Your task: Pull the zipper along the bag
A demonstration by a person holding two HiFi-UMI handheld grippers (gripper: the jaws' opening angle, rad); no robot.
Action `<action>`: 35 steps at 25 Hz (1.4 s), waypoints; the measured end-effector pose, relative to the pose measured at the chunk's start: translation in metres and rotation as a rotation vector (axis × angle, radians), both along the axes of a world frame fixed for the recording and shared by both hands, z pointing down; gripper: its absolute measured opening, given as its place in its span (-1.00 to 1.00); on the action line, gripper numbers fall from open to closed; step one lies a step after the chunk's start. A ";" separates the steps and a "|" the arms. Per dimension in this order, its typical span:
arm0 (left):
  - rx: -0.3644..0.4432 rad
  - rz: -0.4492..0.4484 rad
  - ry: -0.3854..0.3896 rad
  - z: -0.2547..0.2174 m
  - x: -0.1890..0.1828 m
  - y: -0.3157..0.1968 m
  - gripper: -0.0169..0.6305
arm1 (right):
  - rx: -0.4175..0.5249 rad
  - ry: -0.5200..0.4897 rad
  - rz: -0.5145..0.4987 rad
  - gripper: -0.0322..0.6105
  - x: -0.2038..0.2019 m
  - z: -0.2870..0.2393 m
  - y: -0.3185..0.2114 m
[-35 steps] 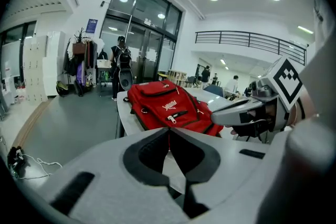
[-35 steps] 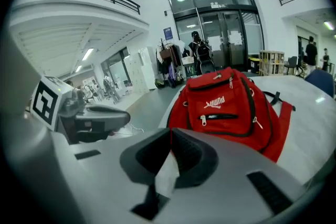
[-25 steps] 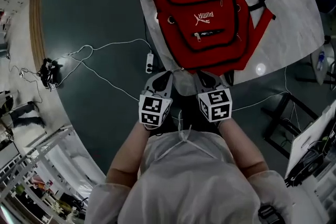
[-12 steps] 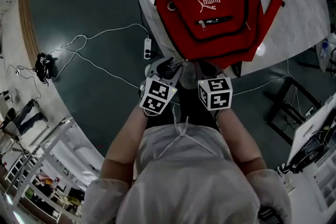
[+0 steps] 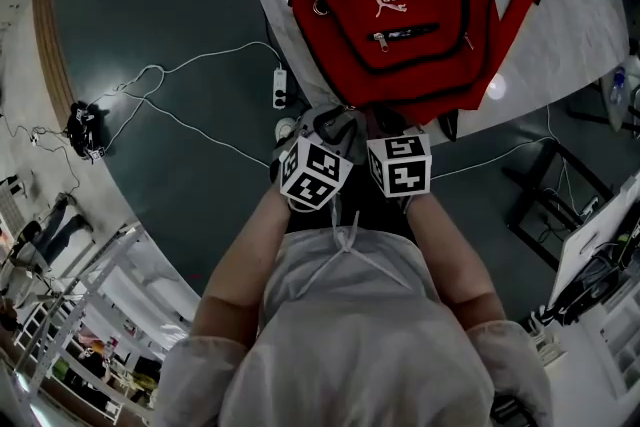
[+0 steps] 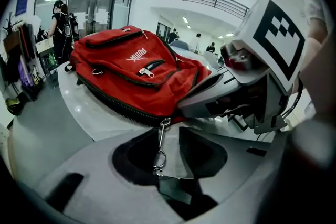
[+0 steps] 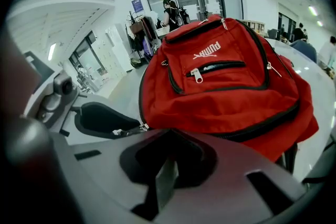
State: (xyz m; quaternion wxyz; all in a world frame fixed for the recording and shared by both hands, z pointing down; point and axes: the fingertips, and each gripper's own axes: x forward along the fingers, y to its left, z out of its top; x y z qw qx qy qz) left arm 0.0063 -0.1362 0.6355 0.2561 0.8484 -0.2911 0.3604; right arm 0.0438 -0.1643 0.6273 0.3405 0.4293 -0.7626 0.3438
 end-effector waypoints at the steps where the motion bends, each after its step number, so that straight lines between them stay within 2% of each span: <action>1: 0.002 -0.008 -0.007 0.001 0.000 -0.001 -0.53 | -0.001 0.001 0.000 -0.81 0.000 0.000 0.000; 4: 0.020 -0.035 -0.032 0.003 -0.006 -0.008 -0.75 | -0.004 0.001 0.013 -0.81 0.000 0.000 0.000; 6: 0.023 -0.036 -0.046 0.003 -0.007 -0.010 -0.81 | -0.010 -0.005 0.027 -0.81 0.001 0.000 0.000; 13: 0.050 0.070 -0.149 0.007 -0.003 -0.007 -0.87 | -0.008 0.031 0.018 -0.81 -0.001 0.001 0.000; 18: -0.012 0.091 -0.136 0.008 -0.006 -0.007 -0.88 | -0.017 0.035 0.005 -0.81 -0.002 0.003 -0.001; 23: 0.005 0.142 -0.170 0.007 -0.008 -0.008 -0.88 | -0.038 0.073 -0.017 -0.81 0.000 0.004 0.000; 30: -0.013 0.087 -0.158 0.008 -0.024 -0.016 -0.88 | -0.104 0.064 0.001 -0.81 -0.001 0.004 0.001; 35: -0.017 0.060 -0.151 0.007 -0.032 -0.024 -0.88 | -0.106 0.106 -0.009 -0.81 -0.003 0.004 -0.003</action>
